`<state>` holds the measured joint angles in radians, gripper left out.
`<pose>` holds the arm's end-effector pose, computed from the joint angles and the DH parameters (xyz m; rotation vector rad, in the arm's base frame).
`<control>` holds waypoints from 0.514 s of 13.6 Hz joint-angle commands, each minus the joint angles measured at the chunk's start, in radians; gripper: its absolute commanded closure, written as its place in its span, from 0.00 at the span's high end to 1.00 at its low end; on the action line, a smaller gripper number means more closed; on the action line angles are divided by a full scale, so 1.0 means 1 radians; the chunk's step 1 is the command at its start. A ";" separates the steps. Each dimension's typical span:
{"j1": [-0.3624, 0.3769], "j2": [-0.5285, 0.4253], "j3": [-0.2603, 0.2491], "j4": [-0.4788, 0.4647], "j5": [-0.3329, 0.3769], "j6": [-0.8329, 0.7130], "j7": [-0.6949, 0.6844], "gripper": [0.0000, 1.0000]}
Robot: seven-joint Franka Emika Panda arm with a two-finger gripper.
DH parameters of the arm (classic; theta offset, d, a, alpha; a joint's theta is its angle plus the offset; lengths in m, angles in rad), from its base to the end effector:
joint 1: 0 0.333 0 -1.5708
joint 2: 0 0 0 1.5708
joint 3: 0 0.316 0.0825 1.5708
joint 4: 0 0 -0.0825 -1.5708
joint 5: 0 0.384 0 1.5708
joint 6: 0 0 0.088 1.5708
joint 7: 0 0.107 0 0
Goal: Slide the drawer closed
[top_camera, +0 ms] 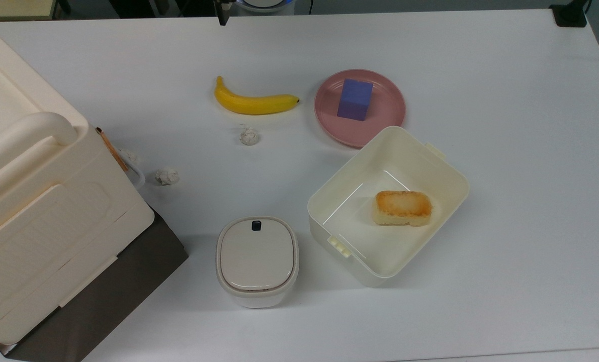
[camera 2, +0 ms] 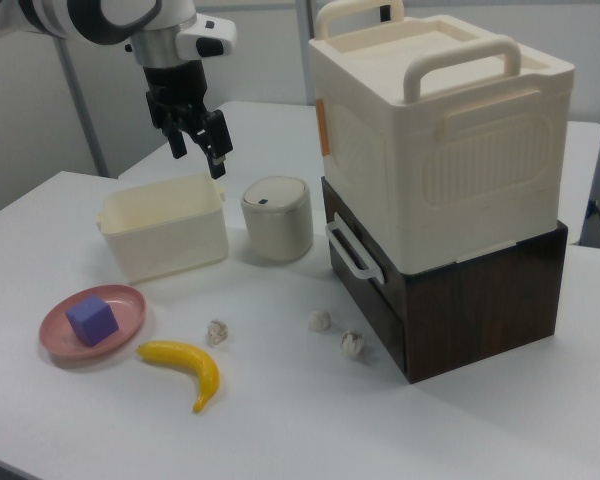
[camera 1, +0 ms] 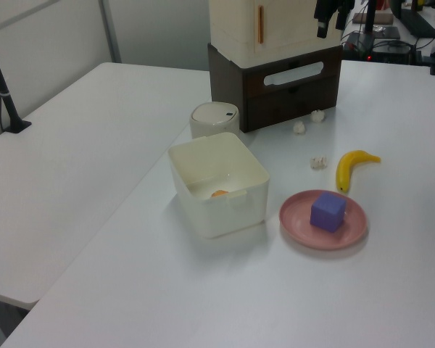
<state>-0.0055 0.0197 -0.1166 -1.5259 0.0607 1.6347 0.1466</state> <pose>0.5642 -0.0623 0.6410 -3.0511 0.4140 -0.1364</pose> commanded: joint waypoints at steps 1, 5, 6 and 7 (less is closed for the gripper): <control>0.012 -0.015 -0.002 -0.011 -0.007 0.002 0.019 1.00; 0.012 -0.015 0.003 -0.013 -0.007 0.002 0.013 1.00; 0.012 -0.015 0.002 -0.013 -0.007 0.002 0.013 1.00; 0.012 -0.014 0.003 -0.013 -0.007 0.004 0.013 1.00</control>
<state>-0.0051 0.0198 -0.1128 -1.5259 0.0608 1.6347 0.1466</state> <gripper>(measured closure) 0.000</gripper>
